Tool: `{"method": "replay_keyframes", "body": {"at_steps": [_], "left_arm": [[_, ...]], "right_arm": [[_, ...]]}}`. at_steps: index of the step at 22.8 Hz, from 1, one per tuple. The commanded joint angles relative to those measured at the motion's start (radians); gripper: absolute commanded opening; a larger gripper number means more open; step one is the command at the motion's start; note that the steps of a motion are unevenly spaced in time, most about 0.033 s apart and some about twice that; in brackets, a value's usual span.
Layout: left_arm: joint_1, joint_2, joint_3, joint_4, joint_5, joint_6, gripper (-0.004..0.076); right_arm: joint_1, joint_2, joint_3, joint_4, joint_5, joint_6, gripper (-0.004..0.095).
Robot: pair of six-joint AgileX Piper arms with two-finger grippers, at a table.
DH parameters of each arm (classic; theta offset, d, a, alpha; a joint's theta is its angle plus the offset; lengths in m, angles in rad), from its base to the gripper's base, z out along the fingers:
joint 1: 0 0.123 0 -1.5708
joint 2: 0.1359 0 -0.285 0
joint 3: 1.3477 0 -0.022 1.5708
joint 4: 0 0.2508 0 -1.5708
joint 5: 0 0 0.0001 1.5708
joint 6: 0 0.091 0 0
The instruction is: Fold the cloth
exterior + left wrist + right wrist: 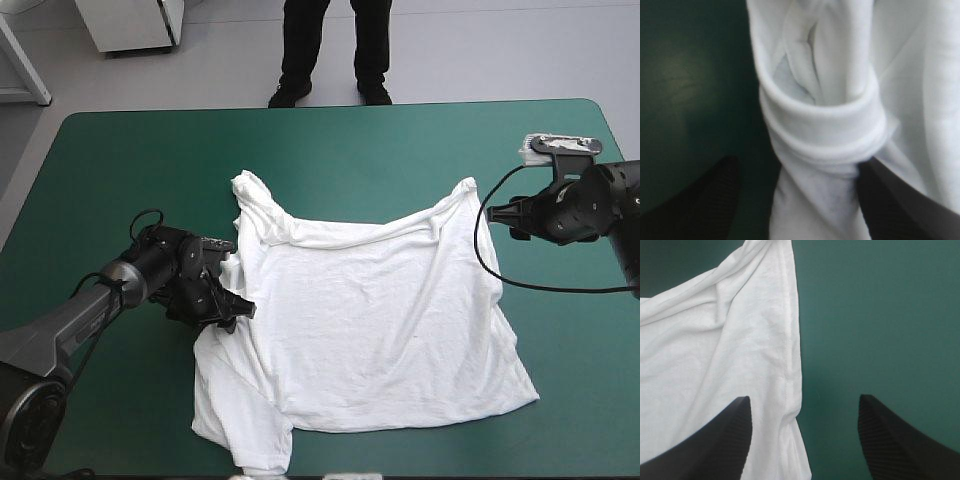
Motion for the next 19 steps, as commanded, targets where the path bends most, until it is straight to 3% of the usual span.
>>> {"method": "replay_keyframes", "body": {"at_steps": [1, 2, 3, 6, 11, 19], "left_arm": [[-0.006, 0.038, -0.003, -0.036, -0.044, 0.001, 0.0228], [-0.006, 0.038, 0.002, -0.044, -0.046, 0.001, 0.0081], [-0.006, 0.036, 0.005, -0.044, -0.046, 0.001, -0.0009], [-0.006, 0.028, 0.007, 0.001, -0.033, -0.009, -0.001], [0.036, -0.046, 0.002, 0.252, -0.012, -0.188, -0.001], [0.221, -0.054, -0.062, 0.308, -0.063, -0.137, -0.001]], "right_arm": [[-0.008, -0.027, -0.025, -0.052, -0.029, -0.001, 0.0576], [-0.008, -0.027, -0.025, -0.052, -0.028, -0.001, 0.0576], [-0.008, -0.027, -0.025, -0.052, -0.026, -0.001, 0.0576], [-0.008, -0.027, -0.025, -0.055, -0.017, -0.001, 0.0576], [-0.008, -0.027, -0.025, -0.055, -0.001, -0.001, 0.0576], [-0.008, -0.027, -0.025, -0.055, -0.001, -0.001, 0.0576]]}}
